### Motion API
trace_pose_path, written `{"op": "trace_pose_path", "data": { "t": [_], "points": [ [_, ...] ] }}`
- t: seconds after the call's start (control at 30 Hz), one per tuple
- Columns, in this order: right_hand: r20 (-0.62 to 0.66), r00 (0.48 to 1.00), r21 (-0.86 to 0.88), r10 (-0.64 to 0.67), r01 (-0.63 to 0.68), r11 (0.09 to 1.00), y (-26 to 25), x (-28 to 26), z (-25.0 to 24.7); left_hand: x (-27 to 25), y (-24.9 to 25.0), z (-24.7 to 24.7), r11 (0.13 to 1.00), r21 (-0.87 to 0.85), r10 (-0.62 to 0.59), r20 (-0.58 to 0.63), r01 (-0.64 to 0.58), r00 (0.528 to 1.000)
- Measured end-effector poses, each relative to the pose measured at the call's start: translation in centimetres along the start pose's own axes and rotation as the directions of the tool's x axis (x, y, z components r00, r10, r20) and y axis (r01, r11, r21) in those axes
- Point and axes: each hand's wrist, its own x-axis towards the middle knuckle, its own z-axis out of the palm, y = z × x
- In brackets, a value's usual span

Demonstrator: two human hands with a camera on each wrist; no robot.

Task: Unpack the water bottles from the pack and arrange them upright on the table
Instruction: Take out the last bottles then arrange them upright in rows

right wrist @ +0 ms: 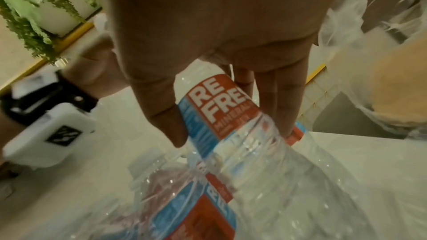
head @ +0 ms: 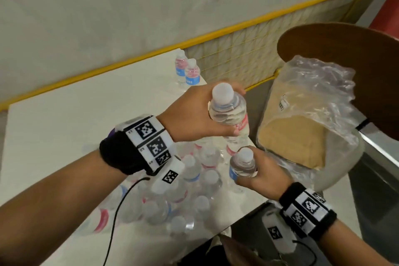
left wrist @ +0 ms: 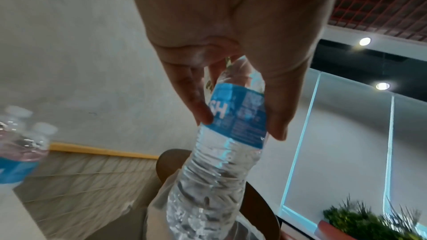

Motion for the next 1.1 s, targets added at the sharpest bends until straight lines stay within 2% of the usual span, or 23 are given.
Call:
{"op": "trace_pose_path", "data": {
  "t": [0.17, 0.27, 0.4, 0.53, 0.7, 0.87, 0.97, 1.1],
  "points": [
    [-0.171, 0.985, 0.027, 0.022, -0.018, 0.999, 0.1, -0.1, 2.2, -6.5, -1.1, -2.8, 0.999, -0.025, 0.018, -0.148, -0.022, 0.989],
    [-0.262, 0.961, 0.080, 0.087, -0.068, 0.994, 0.8, -0.4, 3.7, -10.1, -2.6, -4.1, 0.995, -0.087, 0.016, -0.239, -0.038, 0.971],
    [-0.287, 0.948, 0.107, 0.134, -0.107, 0.989, 1.6, -0.9, 6.2, -13.7, -4.3, -5.5, 0.992, -0.124, -0.012, -0.328, -0.030, 0.945],
    [-0.356, 0.914, 0.088, 0.193, -0.172, 0.981, 1.6, -1.2, 8.1, -16.2, -6.2, -7.2, 0.993, -0.119, -0.029, -0.430, -0.025, 0.902],
    [-0.400, 0.878, 0.190, 0.263, -0.201, 0.961, 0.9, -1.4, 8.9, -18.9, -7.9, -9.9, 0.993, -0.119, -0.053, -0.592, -0.022, 0.804],
    [-0.429, 0.854, 0.251, 0.295, -0.201, 0.947, 1.8, -1.4, 9.3, -21.4, -10.0, -13.5, 0.994, -0.107, -0.065, -0.768, -0.028, 0.637],
    [-0.430, 0.849, 0.254, 0.307, -0.212, 0.944, 1.6, -1.2, 9.3, -22.0, -11.6, -15.0, 0.992, -0.125, -0.102, -0.821, -0.001, 0.562],
    [-0.421, 0.850, 0.246, 0.316, -0.228, 0.942, 2.0, -1.1, 9.3, -22.3, -14.4, -15.7, 0.984, -0.167, -0.179, -0.848, 0.069, 0.499]
  ]
}}
